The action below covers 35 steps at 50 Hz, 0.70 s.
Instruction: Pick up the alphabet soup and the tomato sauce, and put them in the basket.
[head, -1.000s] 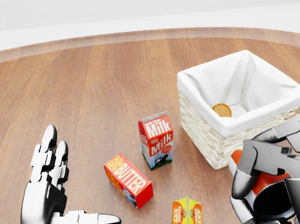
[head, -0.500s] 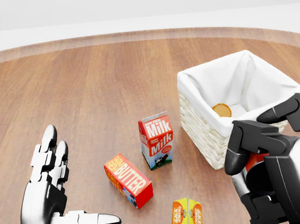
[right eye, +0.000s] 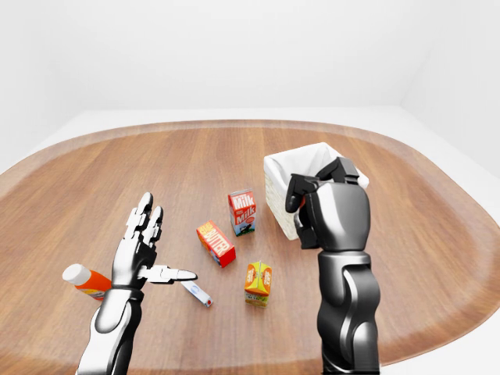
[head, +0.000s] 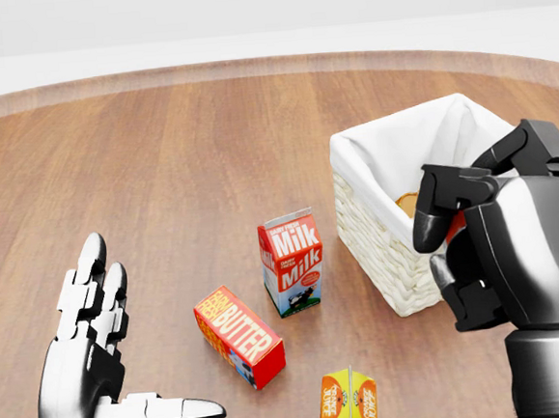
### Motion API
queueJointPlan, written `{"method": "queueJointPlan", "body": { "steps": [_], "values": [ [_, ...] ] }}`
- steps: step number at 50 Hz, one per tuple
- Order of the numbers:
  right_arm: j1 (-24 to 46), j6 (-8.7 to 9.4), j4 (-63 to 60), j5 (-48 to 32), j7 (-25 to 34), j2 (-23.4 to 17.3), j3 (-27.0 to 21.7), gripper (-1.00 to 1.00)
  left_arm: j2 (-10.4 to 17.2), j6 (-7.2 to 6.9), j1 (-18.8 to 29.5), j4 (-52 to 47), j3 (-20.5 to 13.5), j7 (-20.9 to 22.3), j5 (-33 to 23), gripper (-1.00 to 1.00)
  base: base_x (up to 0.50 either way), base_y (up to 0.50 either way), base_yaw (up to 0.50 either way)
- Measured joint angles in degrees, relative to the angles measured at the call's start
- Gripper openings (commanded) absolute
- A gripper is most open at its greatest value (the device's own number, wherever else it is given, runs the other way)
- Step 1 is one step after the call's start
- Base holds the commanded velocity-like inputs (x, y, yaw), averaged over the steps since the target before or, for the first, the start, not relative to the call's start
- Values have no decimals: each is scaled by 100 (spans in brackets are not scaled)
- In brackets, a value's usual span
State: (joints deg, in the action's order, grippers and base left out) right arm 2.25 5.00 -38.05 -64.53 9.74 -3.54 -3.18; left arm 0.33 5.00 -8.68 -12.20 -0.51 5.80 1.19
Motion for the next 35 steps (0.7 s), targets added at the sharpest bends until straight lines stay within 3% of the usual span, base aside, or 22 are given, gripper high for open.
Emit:
{"method": "queueJointPlan", "body": {
  "steps": [35],
  "values": [
    [2299,0,3053,-128,-534,-760,-77,-100,6,0,50,95,7,16,-24,100,0,0,0]
  ]
}}
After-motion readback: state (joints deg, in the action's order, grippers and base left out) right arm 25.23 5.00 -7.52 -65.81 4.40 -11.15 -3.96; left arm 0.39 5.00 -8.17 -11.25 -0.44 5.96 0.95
